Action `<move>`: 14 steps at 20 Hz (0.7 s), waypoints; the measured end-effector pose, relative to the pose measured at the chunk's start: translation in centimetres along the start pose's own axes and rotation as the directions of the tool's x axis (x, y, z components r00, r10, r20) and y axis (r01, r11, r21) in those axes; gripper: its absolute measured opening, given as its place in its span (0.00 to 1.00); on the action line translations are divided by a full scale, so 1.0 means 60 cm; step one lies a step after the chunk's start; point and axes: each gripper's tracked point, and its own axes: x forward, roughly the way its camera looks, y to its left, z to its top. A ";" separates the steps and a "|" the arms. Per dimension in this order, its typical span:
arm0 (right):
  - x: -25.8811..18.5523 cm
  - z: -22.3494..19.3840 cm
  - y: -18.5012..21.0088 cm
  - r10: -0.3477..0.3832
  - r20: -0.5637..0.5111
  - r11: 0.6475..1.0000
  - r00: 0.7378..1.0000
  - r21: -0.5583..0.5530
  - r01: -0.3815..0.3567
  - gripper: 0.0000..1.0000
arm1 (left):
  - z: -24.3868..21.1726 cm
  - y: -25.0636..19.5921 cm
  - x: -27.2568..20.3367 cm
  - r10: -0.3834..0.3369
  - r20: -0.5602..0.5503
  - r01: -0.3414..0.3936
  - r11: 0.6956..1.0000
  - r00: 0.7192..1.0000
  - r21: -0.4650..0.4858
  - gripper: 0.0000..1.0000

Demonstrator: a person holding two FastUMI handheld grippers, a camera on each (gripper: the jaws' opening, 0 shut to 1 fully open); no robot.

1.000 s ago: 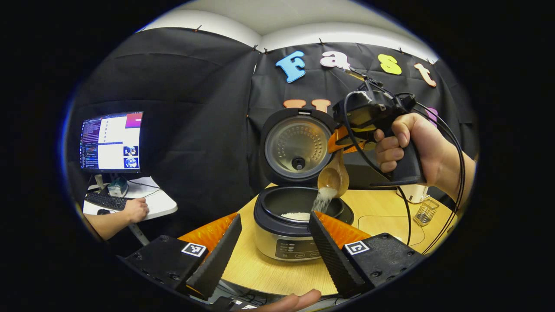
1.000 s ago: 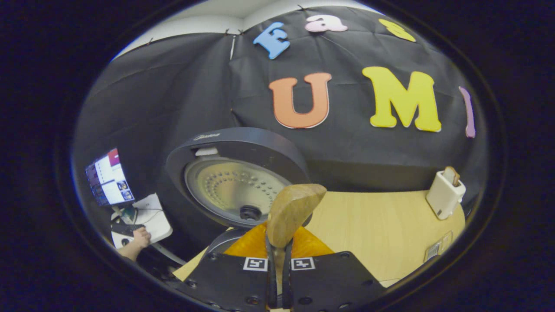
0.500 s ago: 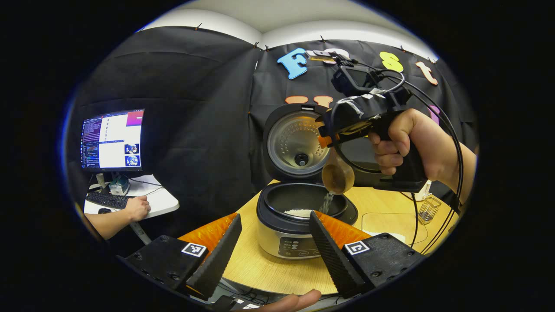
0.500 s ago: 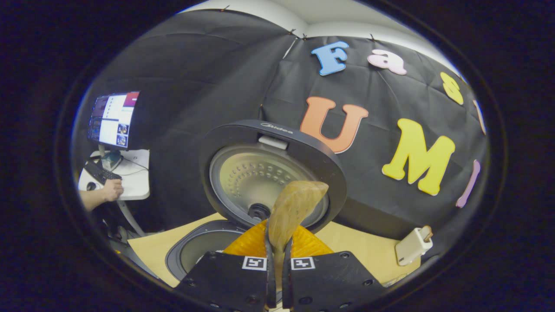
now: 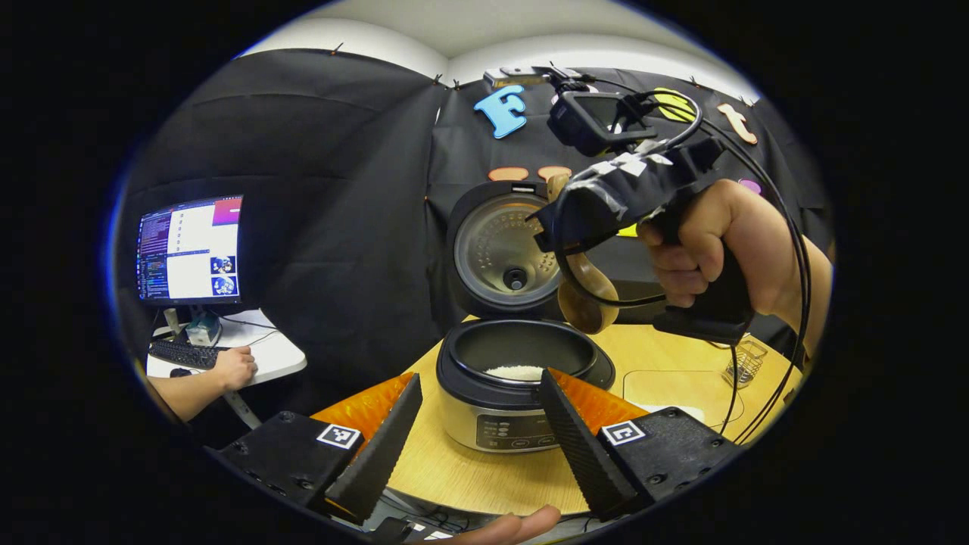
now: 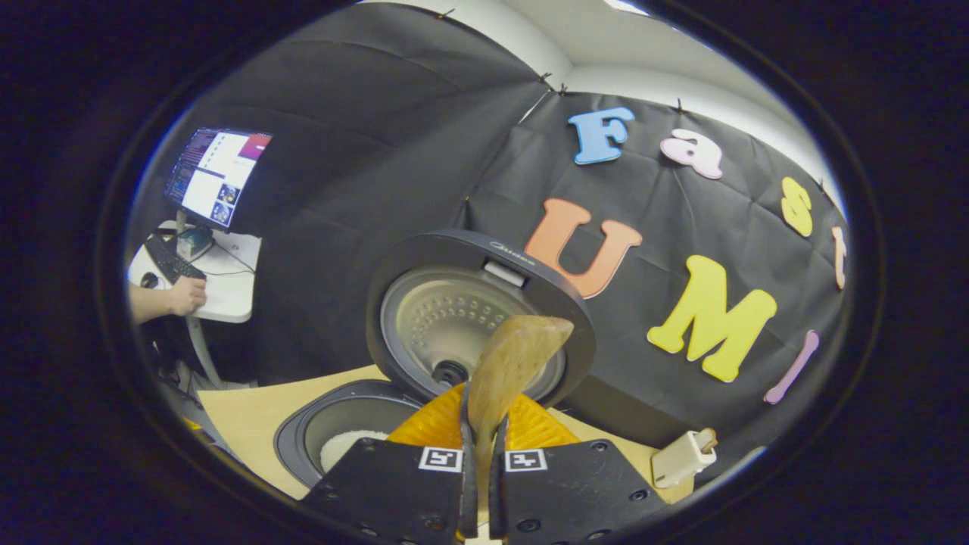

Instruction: Close the left gripper, press the button to open the rice cooker; take a wooden spoon from the chopstick holder with the right hand, scoop a spoonful of rice and pour it into the rice cooker, then put the wooden spoon back into the chopstick holder.

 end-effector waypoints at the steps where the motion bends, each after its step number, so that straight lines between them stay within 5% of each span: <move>1: -0.004 0.000 -0.011 0.000 0.004 1.000 1.000 0.016 0.000 0.06 | 0.000 -0.002 0.000 0.000 0.000 0.000 1.000 1.000 0.002 0.99; 14: -0.047 -0.131 -0.272 -0.108 -0.103 0.956 0.989 0.260 0.132 0.06 | 0.015 -0.078 0.003 -0.050 0.010 0.049 0.998 0.999 0.048 1.00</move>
